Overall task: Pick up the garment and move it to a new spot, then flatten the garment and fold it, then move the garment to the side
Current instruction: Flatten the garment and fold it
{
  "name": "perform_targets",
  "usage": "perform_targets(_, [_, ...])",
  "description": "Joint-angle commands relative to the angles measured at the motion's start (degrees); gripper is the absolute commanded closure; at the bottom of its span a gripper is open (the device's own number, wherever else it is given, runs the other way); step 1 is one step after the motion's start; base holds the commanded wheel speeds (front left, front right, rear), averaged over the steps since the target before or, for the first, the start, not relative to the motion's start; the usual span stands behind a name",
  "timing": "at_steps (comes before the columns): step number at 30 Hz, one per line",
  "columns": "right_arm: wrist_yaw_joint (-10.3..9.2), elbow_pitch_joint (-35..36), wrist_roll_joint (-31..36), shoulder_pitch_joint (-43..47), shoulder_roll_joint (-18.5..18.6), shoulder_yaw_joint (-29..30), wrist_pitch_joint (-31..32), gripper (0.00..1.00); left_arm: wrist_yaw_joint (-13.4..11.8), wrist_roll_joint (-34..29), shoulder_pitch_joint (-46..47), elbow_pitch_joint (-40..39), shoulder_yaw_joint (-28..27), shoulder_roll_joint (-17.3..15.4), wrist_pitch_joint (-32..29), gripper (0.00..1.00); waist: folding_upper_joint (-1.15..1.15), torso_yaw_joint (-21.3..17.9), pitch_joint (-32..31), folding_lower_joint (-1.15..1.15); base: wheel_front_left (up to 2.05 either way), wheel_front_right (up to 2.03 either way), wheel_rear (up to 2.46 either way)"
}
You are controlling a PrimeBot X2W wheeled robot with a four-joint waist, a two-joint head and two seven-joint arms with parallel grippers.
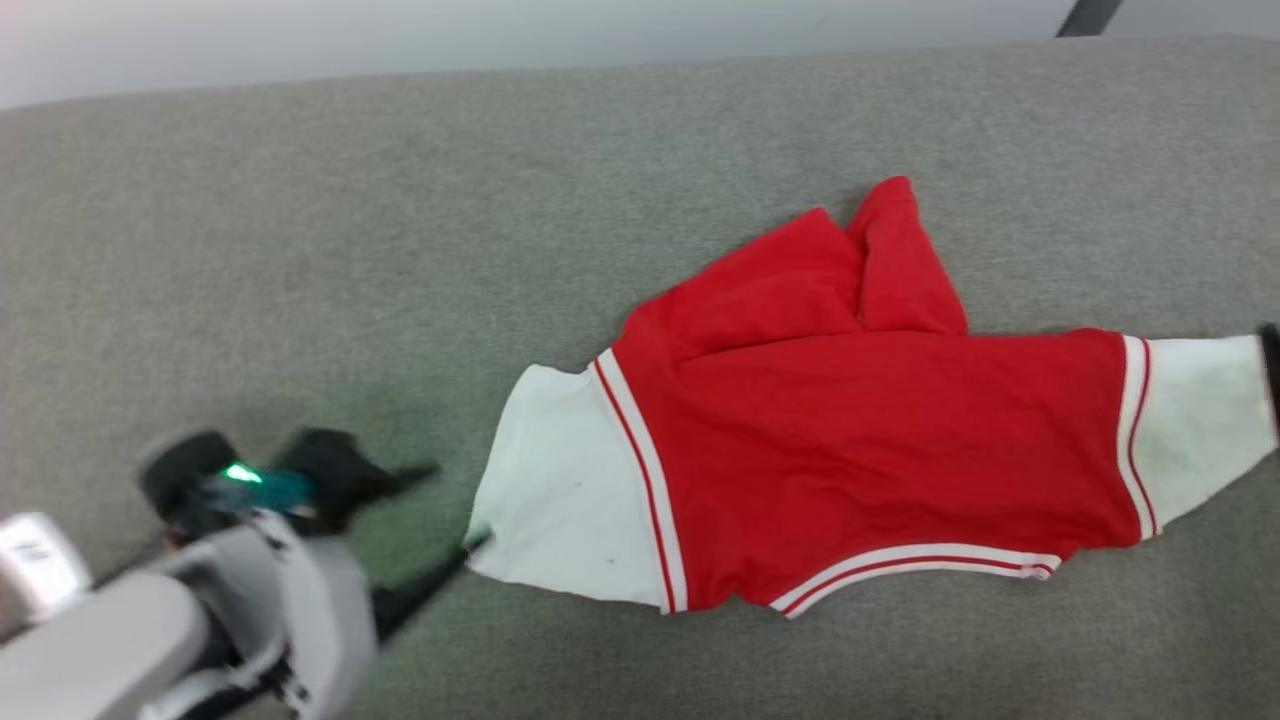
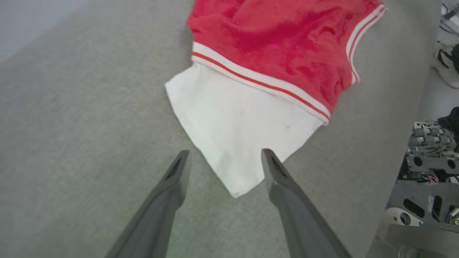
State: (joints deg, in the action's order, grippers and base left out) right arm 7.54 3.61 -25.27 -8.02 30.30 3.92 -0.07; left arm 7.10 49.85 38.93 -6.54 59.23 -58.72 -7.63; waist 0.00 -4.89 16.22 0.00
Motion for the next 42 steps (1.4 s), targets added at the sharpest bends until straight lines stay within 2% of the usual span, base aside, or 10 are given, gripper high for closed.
perform_targets(1, [-0.11,0.1,-0.4,-0.9,-0.2,-0.9,-0.4,0.0,0.3,0.8,0.7,-0.1,1.3,0.7,-1.7,0.0,0.0,-0.8,-0.2,0.0,0.0,0.0,0.0])
perform_targets(4, [-0.11,-0.3,-0.6,-1.9,-0.1,-2.9,-1.2,0.0,0.4,3.1,3.1,-1.9,7.2,1.9,-7.0,0.0,0.0,-1.7,-0.1,0.0,0.0,0.0,0.0])
perform_targets(9, [-0.11,-1.4,-1.5,-2.9,0.6,-3.9,-2.1,0.0,0.4,5.9,6.1,-1.7,12.9,4.0,-9.5,0.0,0.0,-3.2,0.2,0.0,0.0,0.0,0.0])
perform_targets(19, [-0.11,-2.4,-2.7,-4.3,1.7,-5.1,-2.7,0.0,0.4,3.6,3.5,5.2,14.1,9.8,-10.7,0.0,0.0,-5.6,0.8,0.0,0.0,0.0,0.0])
perform_targets(32, [-0.11,-2.8,-4.1,-5.0,2.6,-6.2,-2.2,0.0,-0.1,0.3,3.2,17.2,14.3,12.6,-4.5,0.0,0.0,-6.2,1.1,0.0,0.0,0.0,0.0])
perform_targets(33, [-0.11,-2.8,-4.3,-5.1,2.7,-6.6,-2.0,0.0,-0.1,0.1,3.2,18.0,14.3,12.9,-4.3,0.32,0.0,-6.2,1.1,0.0,0.0,0.0,0.0])
perform_targets(34, [-0.11,-2.8,-4.4,-5.2,2.8,-7.0,-1.7,0.0,-0.1,-0.4,3.2,18.8,14.3,13.2,-4.2,0.53,0.0,-6.2,1.1,0.0,0.0,0.0,0.0])
perform_targets(35, [-0.11,-2.8,-4.6,-5.3,3.0,-7.4,-1.3,0.0,-0.1,-0.5,3.2,19.6,14.4,13.4,-3.9,0.68,0.0,-6.2,1.1,0.0,0.0,0.0,0.0])
perform_targets(36, [-0.11,-3.0,-5.0,-5.4,3.2,-7.9,-0.8,0.0,-0.1,-0.4,3.2,20.3,14.4,13.8,-3.4,1.0,0.0,-6.2,1.1,0.0,0.0,0.0,0.0])
perform_targets(42, [-0.11,-4.1,-7.5,-5.9,6.7,-13.8,7.1,0.0,-0.1,1.7,4.1,22.1,14.4,14.7,0.0,1.0,0.0,-6.6,1.6,0.0,0.0,0.0,0.0])
